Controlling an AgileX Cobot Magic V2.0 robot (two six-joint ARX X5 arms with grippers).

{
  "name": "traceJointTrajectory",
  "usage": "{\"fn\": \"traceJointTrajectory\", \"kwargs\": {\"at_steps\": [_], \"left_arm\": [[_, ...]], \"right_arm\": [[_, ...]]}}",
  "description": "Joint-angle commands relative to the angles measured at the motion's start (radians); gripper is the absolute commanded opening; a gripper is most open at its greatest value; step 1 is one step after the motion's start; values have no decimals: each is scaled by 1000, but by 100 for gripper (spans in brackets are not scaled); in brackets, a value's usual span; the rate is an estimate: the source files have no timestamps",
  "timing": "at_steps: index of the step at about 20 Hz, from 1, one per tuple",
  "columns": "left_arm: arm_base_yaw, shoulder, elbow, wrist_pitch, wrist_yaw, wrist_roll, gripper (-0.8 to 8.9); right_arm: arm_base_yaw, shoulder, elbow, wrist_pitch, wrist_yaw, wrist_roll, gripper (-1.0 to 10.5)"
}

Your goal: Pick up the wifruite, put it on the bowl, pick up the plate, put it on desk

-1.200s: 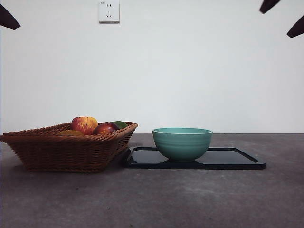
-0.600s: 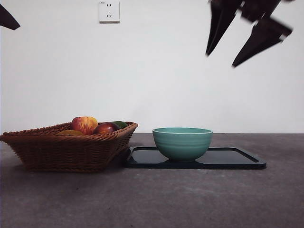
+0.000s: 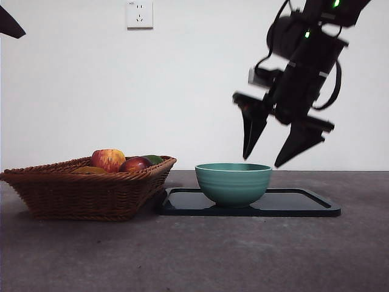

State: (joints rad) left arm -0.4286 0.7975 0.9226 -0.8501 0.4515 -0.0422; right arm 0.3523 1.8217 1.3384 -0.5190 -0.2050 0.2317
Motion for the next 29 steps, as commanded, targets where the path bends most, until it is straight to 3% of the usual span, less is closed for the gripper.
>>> {"fn": "traceJointTrajectory", "kwargs": {"at_steps": [1, 3, 10, 19, 29], "left_arm": [[-5, 5, 18, 0, 7, 8, 371], [-5, 5, 18, -2, 7, 8, 371], [-5, 5, 18, -3, 7, 8, 372], [-5, 5, 18, -3, 7, 8, 371], [-5, 5, 18, -5, 7, 8, 371]], "right_arm": [[5, 56, 21, 19, 5, -8, 322], [5, 81, 21, 27, 30, -9, 289], [5, 92, 21, 56, 48, -23, 10], [6, -57, 26, 29, 48, -39, 10], [72, -457, 21, -241, 47, -102, 10]]}}
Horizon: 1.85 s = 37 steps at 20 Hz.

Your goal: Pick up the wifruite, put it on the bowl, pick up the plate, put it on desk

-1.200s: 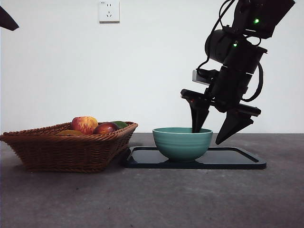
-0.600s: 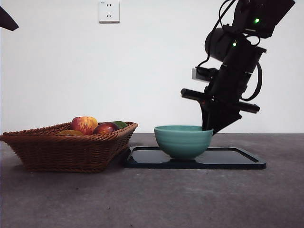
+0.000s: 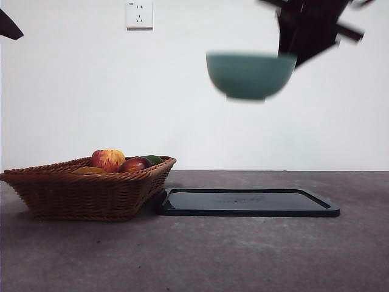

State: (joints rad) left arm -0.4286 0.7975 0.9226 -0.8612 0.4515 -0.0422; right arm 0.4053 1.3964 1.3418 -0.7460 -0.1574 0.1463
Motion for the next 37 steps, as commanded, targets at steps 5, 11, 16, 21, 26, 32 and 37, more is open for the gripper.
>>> {"fn": "traceJointTrajectory", "kwargs": {"at_steps": [5, 11, 16, 21, 26, 32, 37], "left_arm": [[-5, 5, 18, -9, 7, 9, 371], [-5, 5, 18, -10, 7, 8, 371], [-5, 5, 18, -10, 7, 9, 371], [-5, 5, 18, -10, 7, 9, 371], [-5, 5, 18, -11, 7, 9, 371], [-5, 5, 18, -14, 7, 9, 371], [-5, 5, 18, -14, 7, 13, 371]], "right_arm": [[89, -210, -53, -60, 2, -16, 10], [138, -327, -319, 30, 3, 41, 10], [193, -306, -515, 197, 5, 113, 10], [237, -199, -583, 307, 30, 139, 10], [254, -60, -583, 372, 56, 138, 10], [254, 19, -583, 392, 80, 137, 10], [262, 19, -583, 395, 88, 143, 199]]}}
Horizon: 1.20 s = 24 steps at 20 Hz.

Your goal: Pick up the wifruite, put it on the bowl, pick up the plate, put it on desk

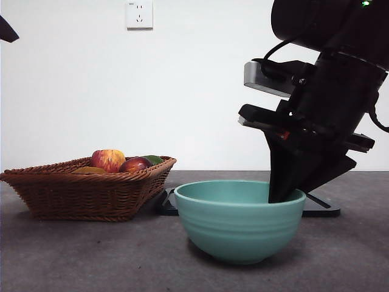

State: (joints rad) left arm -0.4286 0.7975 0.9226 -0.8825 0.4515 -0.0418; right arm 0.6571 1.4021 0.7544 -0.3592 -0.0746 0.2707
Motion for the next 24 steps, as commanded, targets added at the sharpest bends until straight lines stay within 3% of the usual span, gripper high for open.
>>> {"fn": "traceJointTrajectory", "kwargs": {"at_steps": [1, 7, 14, 16, 21, 24], "left_arm": [[-5, 5, 18, 8, 7, 12, 371], [-5, 5, 18, 8, 7, 12, 371], [-5, 5, 18, 8, 7, 12, 371], [-5, 5, 18, 8, 7, 12, 372], [-5, 5, 18, 7, 7, 11, 371], [-5, 5, 18, 7, 7, 11, 371]], "right_arm": [[10, 13, 5, 7, 5, 19, 258], [10, -43, 5, 6, 29, 37, 276], [10, -331, 7, -130, 35, 34, 276], [10, -418, 7, -188, -21, 32, 276], [10, -586, 7, -323, -269, 32, 276], [10, -648, 7, -373, -349, 32, 276]]}}
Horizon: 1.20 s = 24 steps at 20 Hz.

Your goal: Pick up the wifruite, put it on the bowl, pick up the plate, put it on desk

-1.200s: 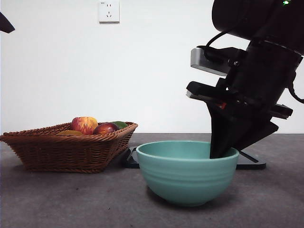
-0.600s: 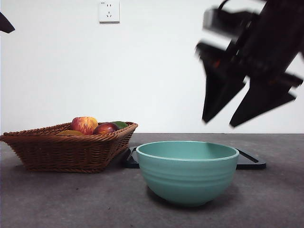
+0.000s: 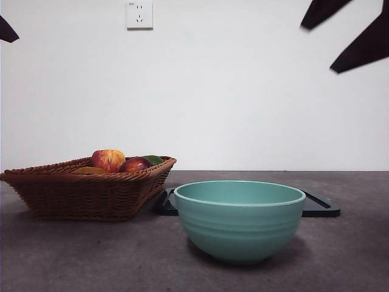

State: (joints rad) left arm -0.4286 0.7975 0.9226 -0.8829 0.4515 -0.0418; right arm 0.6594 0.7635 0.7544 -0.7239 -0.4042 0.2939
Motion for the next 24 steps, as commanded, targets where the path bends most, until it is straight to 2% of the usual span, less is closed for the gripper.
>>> {"fn": "traceJointTrajectory", "kwargs": {"at_steps": [1, 13, 15, 16, 18, 20, 24], "left_arm": [[-5, 5, 18, 8, 7, 11, 371], [-5, 5, 18, 8, 7, 11, 370], [-5, 5, 18, 8, 7, 11, 292], [-5, 5, 18, 8, 7, 11, 205], [-5, 5, 18, 8, 7, 12, 89], [-5, 5, 18, 8, 7, 12, 7], [-5, 5, 18, 8, 6, 12, 8]], "right_arm": [[8, -22, 7, -19, -18, 9, 275], [8, -34, 7, -25, -14, 8, 275], [8, -34, 7, -25, -14, 8, 274], [8, -34, 7, -25, -14, 8, 231], [8, -34, 7, -26, -14, -3, 47], [8, -34, 7, -25, -14, -19, 5], [8, -34, 7, -24, -7, -21, 5]]}}
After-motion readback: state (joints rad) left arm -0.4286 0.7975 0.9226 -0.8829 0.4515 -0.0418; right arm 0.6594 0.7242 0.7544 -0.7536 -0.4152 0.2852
